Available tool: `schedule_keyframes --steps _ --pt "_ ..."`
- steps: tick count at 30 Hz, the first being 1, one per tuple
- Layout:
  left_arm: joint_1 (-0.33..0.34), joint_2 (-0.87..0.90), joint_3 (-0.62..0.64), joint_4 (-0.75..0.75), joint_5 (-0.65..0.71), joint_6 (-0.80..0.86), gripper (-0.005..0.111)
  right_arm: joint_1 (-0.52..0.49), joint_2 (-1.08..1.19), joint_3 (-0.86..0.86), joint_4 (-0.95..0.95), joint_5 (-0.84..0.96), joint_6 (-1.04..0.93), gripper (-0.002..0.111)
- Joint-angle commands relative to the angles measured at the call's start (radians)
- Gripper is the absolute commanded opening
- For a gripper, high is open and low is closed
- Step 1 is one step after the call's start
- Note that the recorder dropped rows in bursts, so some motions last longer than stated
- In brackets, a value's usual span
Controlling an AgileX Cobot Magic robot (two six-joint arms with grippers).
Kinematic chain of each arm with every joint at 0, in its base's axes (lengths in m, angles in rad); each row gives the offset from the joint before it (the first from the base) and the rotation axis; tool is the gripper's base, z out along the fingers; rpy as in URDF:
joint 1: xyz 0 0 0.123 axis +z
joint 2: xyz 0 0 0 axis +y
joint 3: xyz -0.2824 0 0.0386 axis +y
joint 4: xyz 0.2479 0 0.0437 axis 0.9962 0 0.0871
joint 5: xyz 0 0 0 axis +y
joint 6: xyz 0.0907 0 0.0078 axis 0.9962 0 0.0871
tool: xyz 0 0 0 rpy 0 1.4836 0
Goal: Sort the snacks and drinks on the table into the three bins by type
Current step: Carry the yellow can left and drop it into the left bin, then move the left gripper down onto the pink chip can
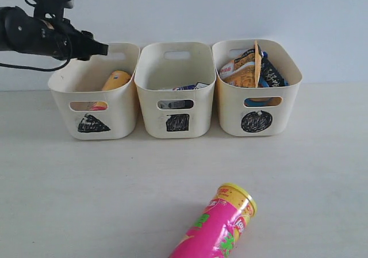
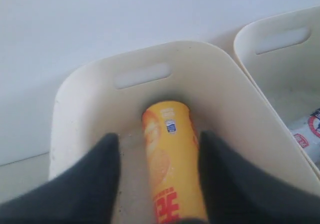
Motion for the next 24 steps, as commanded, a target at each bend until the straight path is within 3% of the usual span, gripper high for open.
schedule_keyframes --steps 1,13,17,24 --pt "0.001 -0.078 -0.006 0.003 0.108 0.038 0.005 -0.008 -0.005 0.0 -0.007 -0.008 0.0 0.0" --pt "0.001 -0.172 -0.006 -0.015 0.336 0.21 0.004 -0.008 -0.005 0.0 -0.007 -0.008 0.0 0.0" --pt "0.001 -0.206 0.016 -0.138 0.417 0.367 0.004 -0.008 -0.005 0.0 -0.007 -0.008 0.0 0.0" --pt "0.001 -0.308 0.157 -0.396 0.354 0.575 0.004 -0.008 -0.005 0.0 -0.007 -0.008 0.0 0.0"
